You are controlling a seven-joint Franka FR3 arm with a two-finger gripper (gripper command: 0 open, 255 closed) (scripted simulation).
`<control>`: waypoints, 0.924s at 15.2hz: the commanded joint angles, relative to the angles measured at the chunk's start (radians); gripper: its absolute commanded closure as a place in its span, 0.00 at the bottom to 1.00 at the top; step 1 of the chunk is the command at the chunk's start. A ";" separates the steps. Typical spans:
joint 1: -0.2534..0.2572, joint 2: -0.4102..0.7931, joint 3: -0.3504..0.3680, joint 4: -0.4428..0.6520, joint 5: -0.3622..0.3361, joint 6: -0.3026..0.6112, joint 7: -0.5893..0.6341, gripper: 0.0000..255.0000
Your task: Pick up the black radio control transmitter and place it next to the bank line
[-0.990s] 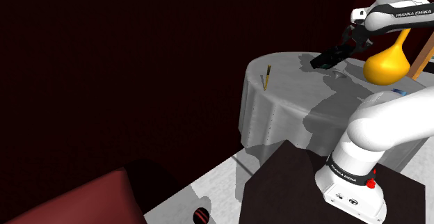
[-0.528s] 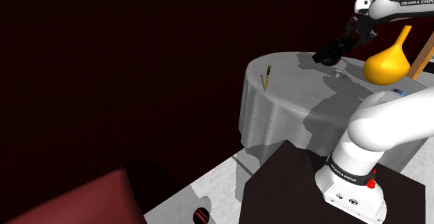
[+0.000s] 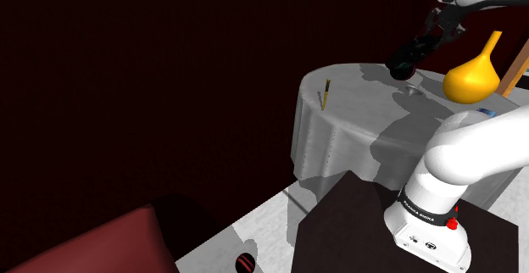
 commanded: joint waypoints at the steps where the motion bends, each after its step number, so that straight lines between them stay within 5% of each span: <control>1: 0.004 0.001 0.013 0.025 0.011 -0.023 -0.006 1.00; 14: 0.044 0.040 0.061 0.201 0.076 -0.162 -0.044 1.00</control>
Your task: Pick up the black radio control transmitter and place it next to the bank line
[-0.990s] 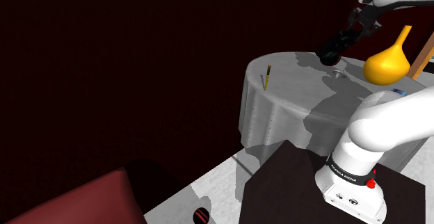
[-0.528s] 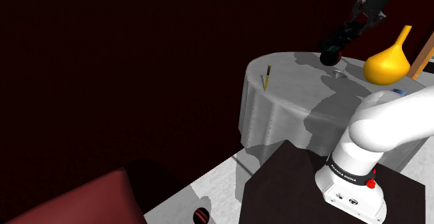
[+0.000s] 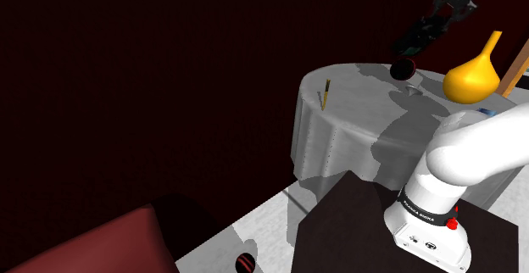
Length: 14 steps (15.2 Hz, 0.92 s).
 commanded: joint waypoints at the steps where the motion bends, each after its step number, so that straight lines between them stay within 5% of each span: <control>1: -0.024 -0.029 0.023 -0.009 -0.003 -0.022 -0.007 1.00; 14: -0.301 -0.410 0.191 -0.190 -0.021 -0.252 -0.135 1.00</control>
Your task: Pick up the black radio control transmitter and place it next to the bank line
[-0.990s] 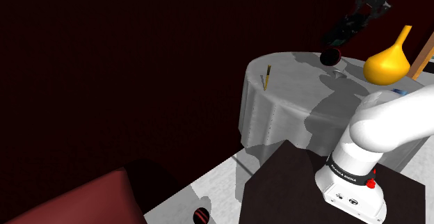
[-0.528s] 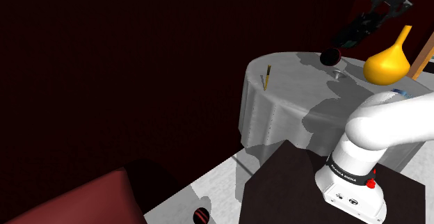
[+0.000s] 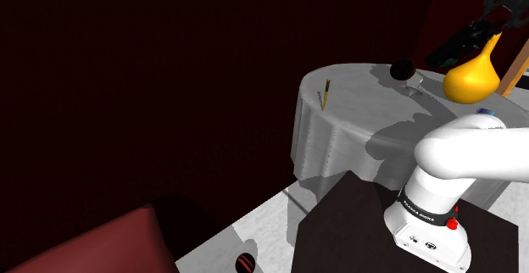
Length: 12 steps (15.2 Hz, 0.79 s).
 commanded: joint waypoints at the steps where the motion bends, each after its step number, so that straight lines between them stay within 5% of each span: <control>1: -0.042 -0.060 0.024 -0.006 0.006 -0.054 -0.036 1.00; 5: -0.112 -0.160 0.049 -0.015 0.014 -0.143 -0.102 1.00; 12: -0.143 -0.224 0.011 -0.124 -0.025 -0.095 -0.097 1.00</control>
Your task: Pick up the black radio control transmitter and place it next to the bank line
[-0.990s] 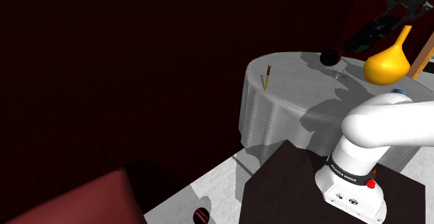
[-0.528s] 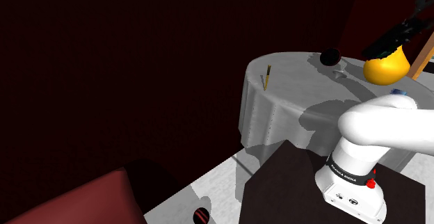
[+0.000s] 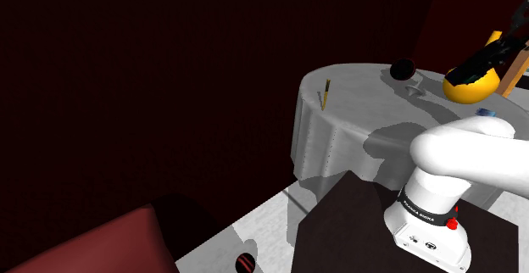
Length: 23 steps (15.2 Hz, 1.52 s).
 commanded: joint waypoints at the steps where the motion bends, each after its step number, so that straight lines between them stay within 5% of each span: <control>1: -0.008 -0.016 -0.010 -0.027 -0.011 0.014 0.001 1.00; 23: -0.124 -0.176 -0.197 -0.319 -0.181 0.155 -0.003 1.00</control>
